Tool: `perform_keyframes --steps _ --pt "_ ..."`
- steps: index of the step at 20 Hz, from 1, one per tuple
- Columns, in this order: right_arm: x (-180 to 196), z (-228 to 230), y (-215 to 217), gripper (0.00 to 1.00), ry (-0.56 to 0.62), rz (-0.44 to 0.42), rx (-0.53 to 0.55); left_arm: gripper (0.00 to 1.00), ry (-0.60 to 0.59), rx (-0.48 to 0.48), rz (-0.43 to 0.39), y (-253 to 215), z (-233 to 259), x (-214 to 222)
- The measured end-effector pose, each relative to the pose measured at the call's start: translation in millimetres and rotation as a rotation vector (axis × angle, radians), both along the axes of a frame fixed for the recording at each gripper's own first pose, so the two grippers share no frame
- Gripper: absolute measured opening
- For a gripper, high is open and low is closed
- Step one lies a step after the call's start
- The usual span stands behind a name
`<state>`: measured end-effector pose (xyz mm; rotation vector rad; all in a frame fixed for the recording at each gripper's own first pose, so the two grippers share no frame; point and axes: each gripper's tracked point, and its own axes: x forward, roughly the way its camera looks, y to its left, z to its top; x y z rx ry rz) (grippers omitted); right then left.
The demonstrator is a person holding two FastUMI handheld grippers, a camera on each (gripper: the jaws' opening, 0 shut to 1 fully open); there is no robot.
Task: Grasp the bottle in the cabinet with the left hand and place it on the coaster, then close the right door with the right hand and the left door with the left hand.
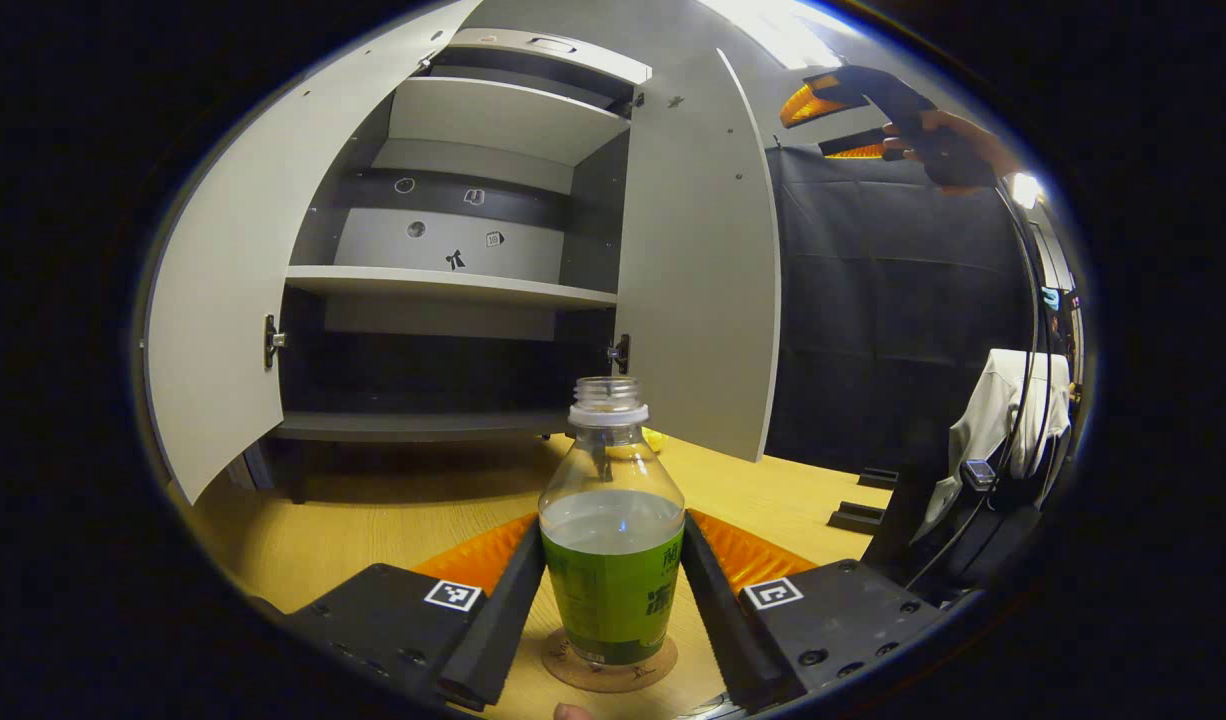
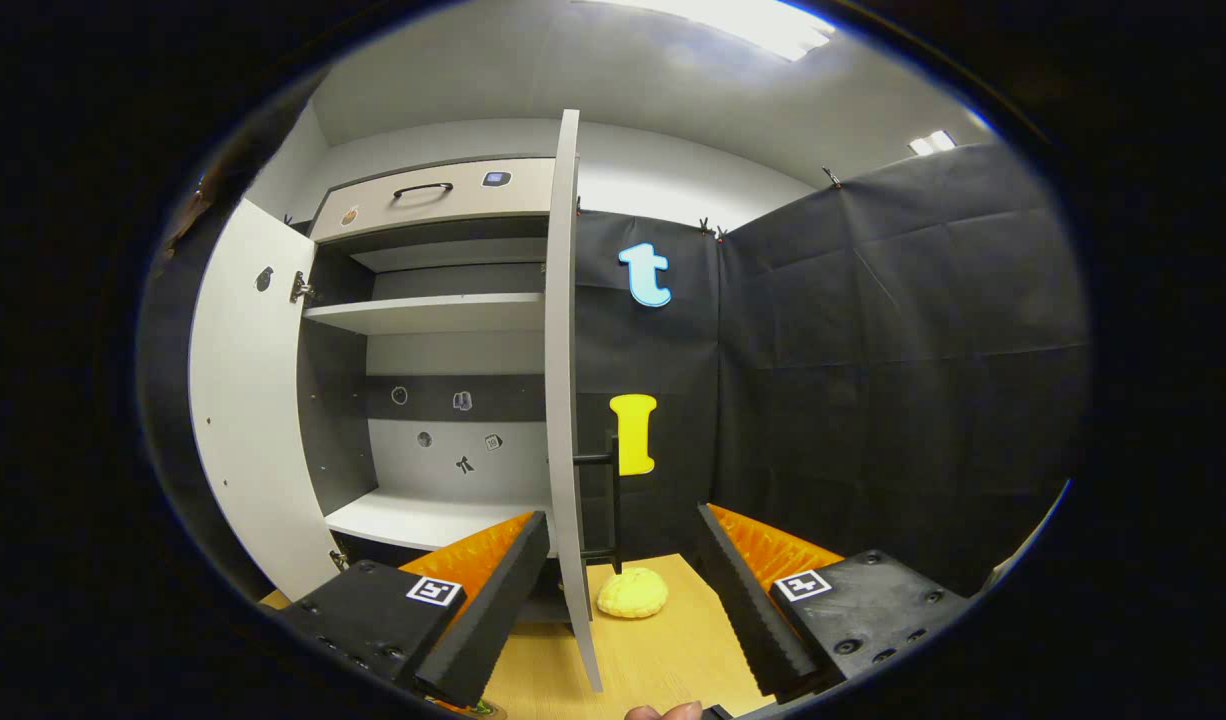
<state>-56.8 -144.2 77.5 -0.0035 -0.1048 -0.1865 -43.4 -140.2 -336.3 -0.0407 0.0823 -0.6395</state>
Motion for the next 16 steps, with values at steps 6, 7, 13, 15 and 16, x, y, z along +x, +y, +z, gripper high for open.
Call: perform_keyframes --steps 6,7,13,15,16 --pt "-1.0 -5.4 5.3 0.97 0.023 0.002 -0.003 0.82 0.031 0.016 -0.001 1.2 -11.3 -0.6" --pt "0.2 -5.8 5.5 0.98 0.023 0.003 -0.001 0.90 0.041 0.022 0.003 1.2 -13.1 -0.5" --pt "0.8 -17.0 -2.8 0.98 0.054 -0.005 0.026 0.96 0.092 0.061 0.022 13.5 -22.3 -18.0" --pt "0.9 -20.4 -11.1 0.98 0.059 -0.014 0.037 0.96 0.110 0.063 0.030 22.5 -20.0 -33.3" --pt "1.9 -21.1 -14.3 0.98 0.059 -0.017 0.040 0.96 0.117 0.061 0.034 24.5 -17.1 -40.9"
